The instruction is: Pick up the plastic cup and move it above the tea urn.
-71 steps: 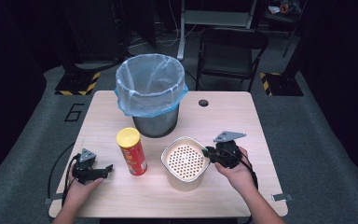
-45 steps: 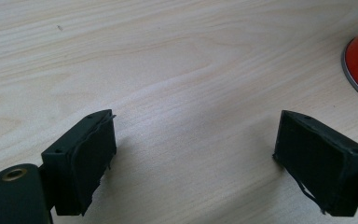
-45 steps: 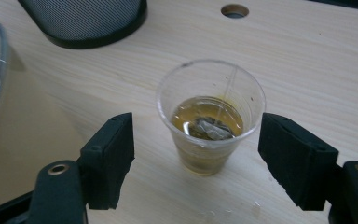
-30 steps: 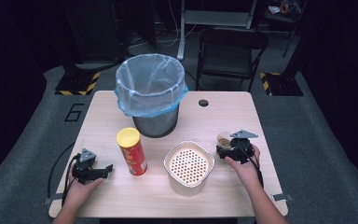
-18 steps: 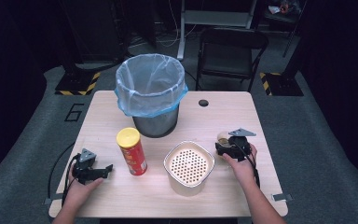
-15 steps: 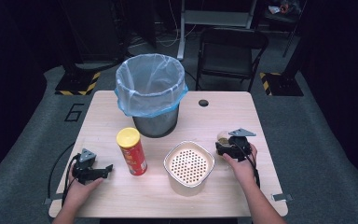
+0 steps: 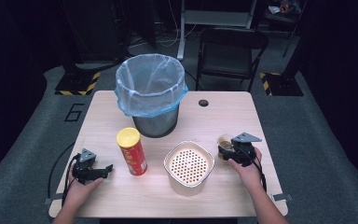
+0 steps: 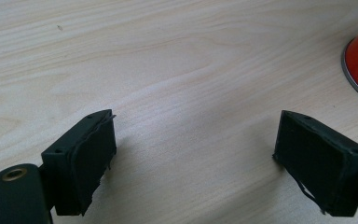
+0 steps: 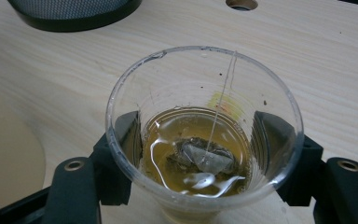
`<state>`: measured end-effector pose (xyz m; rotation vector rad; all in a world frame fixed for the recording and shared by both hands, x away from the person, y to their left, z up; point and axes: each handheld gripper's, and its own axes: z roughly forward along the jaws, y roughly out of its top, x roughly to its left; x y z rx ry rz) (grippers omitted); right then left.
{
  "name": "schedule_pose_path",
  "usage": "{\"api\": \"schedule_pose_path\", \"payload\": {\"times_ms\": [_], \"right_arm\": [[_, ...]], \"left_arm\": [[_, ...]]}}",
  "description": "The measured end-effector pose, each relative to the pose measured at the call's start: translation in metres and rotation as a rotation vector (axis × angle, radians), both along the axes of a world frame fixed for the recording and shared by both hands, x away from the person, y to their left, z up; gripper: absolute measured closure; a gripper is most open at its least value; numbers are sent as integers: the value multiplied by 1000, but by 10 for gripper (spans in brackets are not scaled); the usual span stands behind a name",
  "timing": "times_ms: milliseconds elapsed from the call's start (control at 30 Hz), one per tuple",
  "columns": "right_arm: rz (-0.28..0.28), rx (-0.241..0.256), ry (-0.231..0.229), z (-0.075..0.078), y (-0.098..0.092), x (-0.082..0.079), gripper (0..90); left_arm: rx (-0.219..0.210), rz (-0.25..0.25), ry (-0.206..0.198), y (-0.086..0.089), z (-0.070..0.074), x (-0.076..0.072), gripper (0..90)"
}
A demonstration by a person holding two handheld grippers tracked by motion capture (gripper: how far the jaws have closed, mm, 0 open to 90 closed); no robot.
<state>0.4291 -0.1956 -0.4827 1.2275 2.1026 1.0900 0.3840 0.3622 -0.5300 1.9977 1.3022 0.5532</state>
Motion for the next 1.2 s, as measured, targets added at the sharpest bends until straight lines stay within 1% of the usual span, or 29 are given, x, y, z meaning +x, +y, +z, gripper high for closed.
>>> {"api": "schedule_pose_path", "payload": {"times_ms": [100,167,233,400,433,533,633,733,767,867,900,1000,1033,1067,1133,1167,1200], "right_arm": [[21,12,-2,-1,-6,-5,319],[24,13,-3,-2,-7,-6,309],[8,17,4,-2,-8,-8,289],[-10,11,-1,-3,-4,-7,273],[-18,20,4,-3,-3,-6,271],[-23,24,5,-5,-1,-4,262],[-26,5,2,-7,1,-2,262],[-29,15,3,-7,3,-1,269],[-30,26,4,-7,2,-1,270],[-33,20,2,-6,1,-1,287],[-29,25,3,-6,2,-2,296],[-20,8,-6,-5,1,-3,315],[-19,10,-9,-5,1,-3,322],[2,7,-8,-4,0,-4,333],[11,3,-8,-4,0,-4,338],[31,-9,-11,-4,0,-4,343],[31,-9,-11,-4,0,-4,343]], "left_arm": [[-1,1,0,0,0,0,122],[-1,2,-1,0,0,0,122],[-2,2,-1,0,0,0,122],[0,0,0,0,0,0,123],[-2,2,-1,0,0,0,123],[-1,1,0,0,0,0,122],[-1,1,-1,0,0,0,123],[0,1,0,0,0,0,123],[-1,1,-1,0,0,0,123],[0,0,0,0,0,0,123],[0,1,0,0,0,0,123],[0,1,0,0,0,0,123],[0,1,0,0,0,0,122],[-1,1,0,0,0,0,122],[-2,2,-1,0,0,0,123],[-3,4,-2,0,0,0,122],[-3,4,-2,0,0,0,123]]}}
